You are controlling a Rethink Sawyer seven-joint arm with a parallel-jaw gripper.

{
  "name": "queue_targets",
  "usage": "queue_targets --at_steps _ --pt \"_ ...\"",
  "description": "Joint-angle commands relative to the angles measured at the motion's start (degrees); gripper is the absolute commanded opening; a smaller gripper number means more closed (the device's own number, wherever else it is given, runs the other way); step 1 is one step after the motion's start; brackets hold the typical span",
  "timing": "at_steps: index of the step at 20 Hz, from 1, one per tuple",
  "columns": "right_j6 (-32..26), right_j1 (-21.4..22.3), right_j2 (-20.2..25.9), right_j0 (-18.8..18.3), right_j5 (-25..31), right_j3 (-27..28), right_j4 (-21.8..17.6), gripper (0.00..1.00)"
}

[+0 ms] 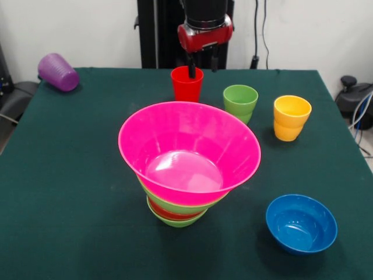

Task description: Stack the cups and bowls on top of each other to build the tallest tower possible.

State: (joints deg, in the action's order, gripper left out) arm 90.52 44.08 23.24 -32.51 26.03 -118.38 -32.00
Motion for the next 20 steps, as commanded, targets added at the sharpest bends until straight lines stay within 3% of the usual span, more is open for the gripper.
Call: queue_targets --at_steps 1,20 --pt "1.26 -4.08 -0.28 1.9 -1.44 4.05 -4.5 1.0" --pt "-1.38 -2.0 -2.64 2.23 3.21 0.2 -7.48 1.0"
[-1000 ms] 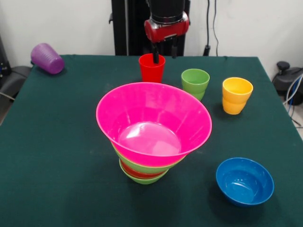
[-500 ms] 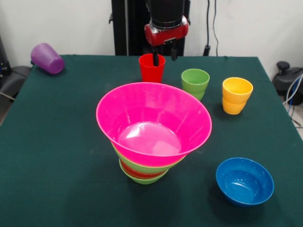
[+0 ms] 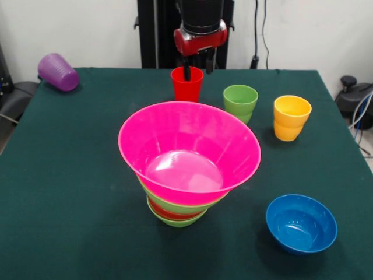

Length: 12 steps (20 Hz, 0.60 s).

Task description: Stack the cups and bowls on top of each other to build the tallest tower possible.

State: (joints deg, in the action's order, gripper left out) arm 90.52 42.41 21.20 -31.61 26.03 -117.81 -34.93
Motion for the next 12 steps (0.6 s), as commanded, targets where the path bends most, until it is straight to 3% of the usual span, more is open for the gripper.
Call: queue_targets --at_steps 1,4,9,12 --pt "-1.04 -0.11 -0.76 1.13 3.1 -0.71 -4.4 1.0" --pt "-0.09 0.08 -1.36 0.96 2.64 -1.63 -4.42 1.0" --pt "6.54 -4.22 -6.41 4.72 -3.26 -1.38 -7.88 1.0" --pt "8.91 -5.18 -8.54 6.57 -5.47 -2.04 -8.0 1.0"
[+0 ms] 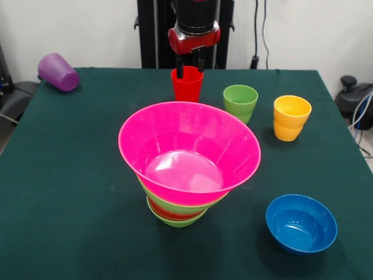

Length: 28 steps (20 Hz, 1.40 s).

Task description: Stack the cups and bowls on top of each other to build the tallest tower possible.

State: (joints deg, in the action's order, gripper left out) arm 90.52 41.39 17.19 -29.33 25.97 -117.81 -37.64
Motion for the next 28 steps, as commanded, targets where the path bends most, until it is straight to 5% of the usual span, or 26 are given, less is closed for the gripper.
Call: queue_targets --at_steps 1,28 --pt "9.8 -4.51 -5.32 5.0 -5.88 -2.36 -4.98 1.0" --pt "13.74 -11.35 -15.14 15.67 -16.27 -2.31 -1.04 1.0"
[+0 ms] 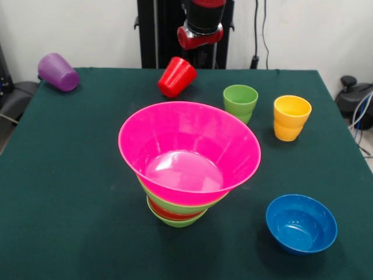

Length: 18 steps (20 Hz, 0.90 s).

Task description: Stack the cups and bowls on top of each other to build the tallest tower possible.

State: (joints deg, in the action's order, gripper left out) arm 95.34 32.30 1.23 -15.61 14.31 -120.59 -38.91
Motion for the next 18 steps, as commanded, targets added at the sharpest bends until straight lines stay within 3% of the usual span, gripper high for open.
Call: queue_targets --at_steps 1,8,13,18 --pt "8.83 -1.52 0.78 2.07 -4.68 0.19 0.33 1.0" --pt "9.12 -1.83 0.91 3.12 -5.54 1.43 1.42 1.0" --pt "11.48 -2.24 -2.0 5.94 -12.73 2.95 0.92 1.0" --pt "9.73 -0.19 -2.67 7.4 -12.03 3.43 0.62 1.0"
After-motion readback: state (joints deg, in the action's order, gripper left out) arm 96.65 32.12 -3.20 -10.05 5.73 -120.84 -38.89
